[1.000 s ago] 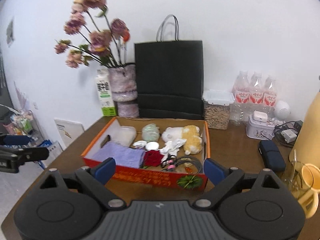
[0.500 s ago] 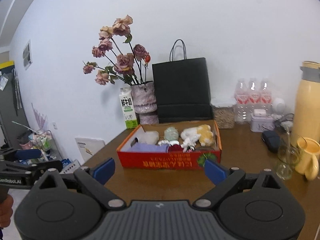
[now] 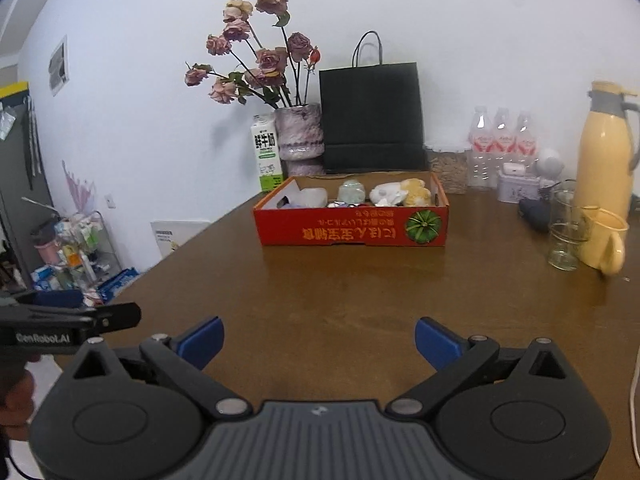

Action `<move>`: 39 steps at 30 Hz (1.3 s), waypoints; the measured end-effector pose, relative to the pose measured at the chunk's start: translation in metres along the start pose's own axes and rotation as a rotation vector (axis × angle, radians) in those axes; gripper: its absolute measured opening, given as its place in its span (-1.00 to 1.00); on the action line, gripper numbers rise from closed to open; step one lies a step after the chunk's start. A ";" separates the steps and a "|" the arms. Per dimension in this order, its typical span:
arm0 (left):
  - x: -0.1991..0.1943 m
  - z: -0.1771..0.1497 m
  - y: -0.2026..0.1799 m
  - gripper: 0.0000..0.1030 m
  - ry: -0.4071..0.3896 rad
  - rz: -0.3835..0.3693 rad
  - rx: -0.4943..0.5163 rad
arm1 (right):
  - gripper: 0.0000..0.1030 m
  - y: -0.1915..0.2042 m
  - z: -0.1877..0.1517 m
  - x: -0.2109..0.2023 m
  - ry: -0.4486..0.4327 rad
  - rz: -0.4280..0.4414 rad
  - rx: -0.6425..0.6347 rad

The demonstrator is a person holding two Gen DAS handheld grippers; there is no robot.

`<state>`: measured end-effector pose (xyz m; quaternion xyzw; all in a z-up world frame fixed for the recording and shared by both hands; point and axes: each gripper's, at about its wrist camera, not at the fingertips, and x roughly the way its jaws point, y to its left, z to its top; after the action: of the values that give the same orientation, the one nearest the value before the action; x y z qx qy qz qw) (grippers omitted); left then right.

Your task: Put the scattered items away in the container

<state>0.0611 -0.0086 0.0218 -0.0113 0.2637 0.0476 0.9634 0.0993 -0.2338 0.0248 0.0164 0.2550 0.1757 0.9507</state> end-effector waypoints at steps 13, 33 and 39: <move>-0.015 -0.020 -0.019 1.00 0.030 -0.060 0.003 | 0.99 0.016 -0.020 -0.026 -0.014 0.017 0.009; -0.020 -0.022 -0.022 1.00 -0.017 -0.053 0.040 | 0.99 0.015 -0.026 -0.029 0.005 -0.021 -0.007; -0.018 -0.023 -0.021 1.00 -0.011 -0.049 0.040 | 0.99 0.014 -0.028 -0.026 0.015 -0.016 -0.010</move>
<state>0.0360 -0.0318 0.0110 0.0017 0.2588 0.0186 0.9657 0.0602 -0.2310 0.0147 0.0082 0.2612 0.1695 0.9502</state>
